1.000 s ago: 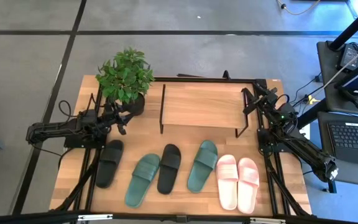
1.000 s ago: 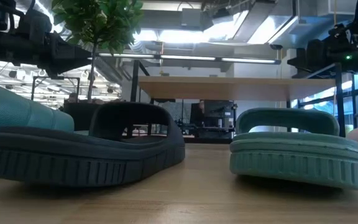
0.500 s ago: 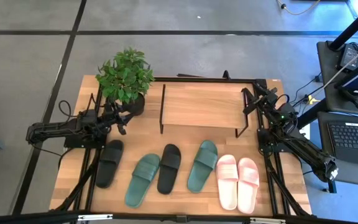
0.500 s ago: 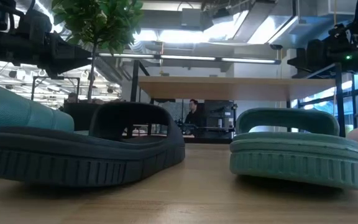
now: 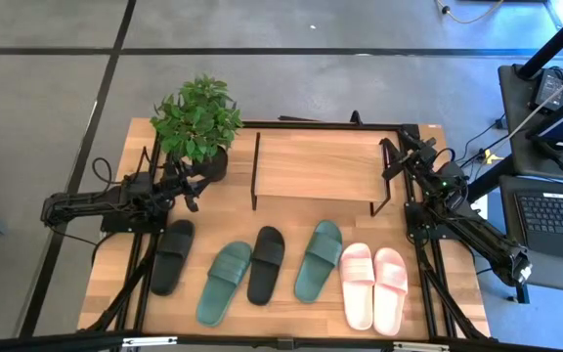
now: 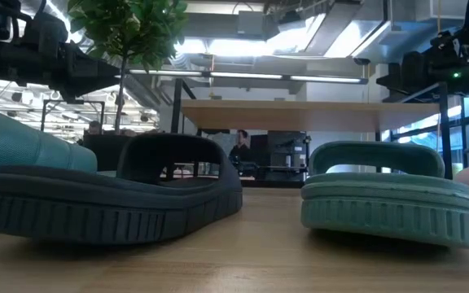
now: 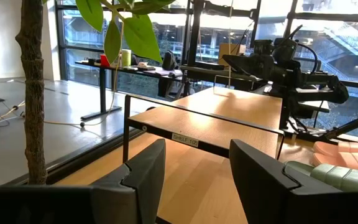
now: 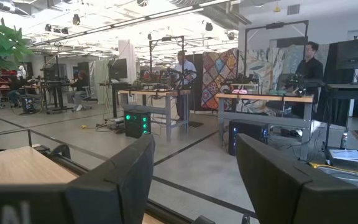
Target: Pick and place slides into the shelf
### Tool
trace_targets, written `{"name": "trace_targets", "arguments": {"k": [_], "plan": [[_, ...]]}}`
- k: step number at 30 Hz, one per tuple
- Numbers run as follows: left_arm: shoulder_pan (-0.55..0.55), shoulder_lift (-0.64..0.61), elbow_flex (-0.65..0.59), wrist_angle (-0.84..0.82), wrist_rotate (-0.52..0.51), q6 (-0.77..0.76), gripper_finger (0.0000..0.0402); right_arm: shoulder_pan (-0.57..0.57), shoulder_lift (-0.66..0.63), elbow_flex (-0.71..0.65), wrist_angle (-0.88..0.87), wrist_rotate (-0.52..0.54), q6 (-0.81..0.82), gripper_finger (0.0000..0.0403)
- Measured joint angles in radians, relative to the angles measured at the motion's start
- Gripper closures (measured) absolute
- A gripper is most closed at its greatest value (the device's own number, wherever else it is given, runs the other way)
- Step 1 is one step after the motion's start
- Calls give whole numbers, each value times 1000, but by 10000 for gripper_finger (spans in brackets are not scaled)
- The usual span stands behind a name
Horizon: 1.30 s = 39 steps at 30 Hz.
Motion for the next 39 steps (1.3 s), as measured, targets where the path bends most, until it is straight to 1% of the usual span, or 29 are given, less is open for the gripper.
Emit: {"name": "trace_targets", "arguments": {"k": [13, 18, 22, 31, 36, 39], "plan": [[0, 0, 0, 0, 0, 0, 230, 0, 0, 0, 0, 0, 4, 178], [0, 0, 0, 0, 0, 0, 230, 0, 0, 0, 0, -1, 122, 178], [0, 0, 0, 0, 0, 0, 230, 0, 0, 0, 0, -1, 161, 178], [0, 0, 0, 0, 0, 0, 230, 0, 0, 0, -3, -1, 164, 178], [0, 0, 0, 0, 0, 0, 230, 2, 0, 0, -4, -1, 110, 178], [0, 0, 0, 0, 0, 0, 230, 15, 0, 0, 7, -10, 110, 178]]}}
